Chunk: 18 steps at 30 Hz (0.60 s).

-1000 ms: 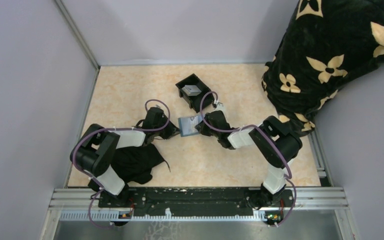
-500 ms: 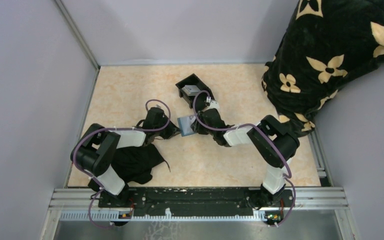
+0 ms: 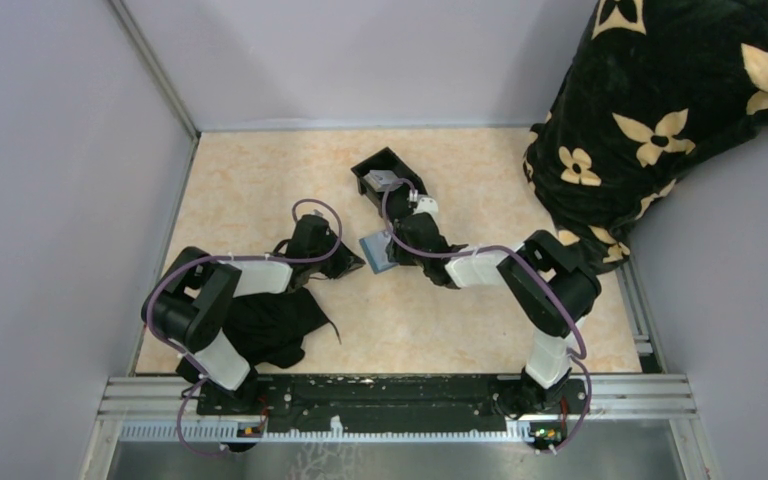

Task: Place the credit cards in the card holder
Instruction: Insert the credit card into the card holder.

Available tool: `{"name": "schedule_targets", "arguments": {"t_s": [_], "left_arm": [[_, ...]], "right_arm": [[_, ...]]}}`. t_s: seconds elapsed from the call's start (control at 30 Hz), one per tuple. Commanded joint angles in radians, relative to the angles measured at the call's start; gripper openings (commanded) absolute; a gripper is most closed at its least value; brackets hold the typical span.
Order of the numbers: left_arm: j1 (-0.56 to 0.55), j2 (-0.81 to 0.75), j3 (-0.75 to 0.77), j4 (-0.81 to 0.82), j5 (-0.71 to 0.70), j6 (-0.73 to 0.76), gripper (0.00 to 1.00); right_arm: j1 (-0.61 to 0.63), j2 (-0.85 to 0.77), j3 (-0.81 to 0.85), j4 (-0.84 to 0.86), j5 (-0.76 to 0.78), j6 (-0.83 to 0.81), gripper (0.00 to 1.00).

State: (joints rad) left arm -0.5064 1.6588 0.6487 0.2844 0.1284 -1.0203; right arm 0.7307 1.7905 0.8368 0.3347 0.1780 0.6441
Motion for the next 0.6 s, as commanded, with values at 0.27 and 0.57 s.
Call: {"name": "schedule_targets", "arguments": {"t_s": [0.27, 0.57], "left_arm": [[-0.007, 0.031, 0.013, -0.033, -0.009, 0.017, 0.20], [-0.006, 0.035, 0.040, -0.030, 0.003, 0.016, 0.20]], "right_arm": [[0.017, -0.011, 0.055, -0.204, 0.128, -0.123, 0.43], [0.062, -0.042, 0.083, -0.259, 0.158, -0.166, 0.53]]}}
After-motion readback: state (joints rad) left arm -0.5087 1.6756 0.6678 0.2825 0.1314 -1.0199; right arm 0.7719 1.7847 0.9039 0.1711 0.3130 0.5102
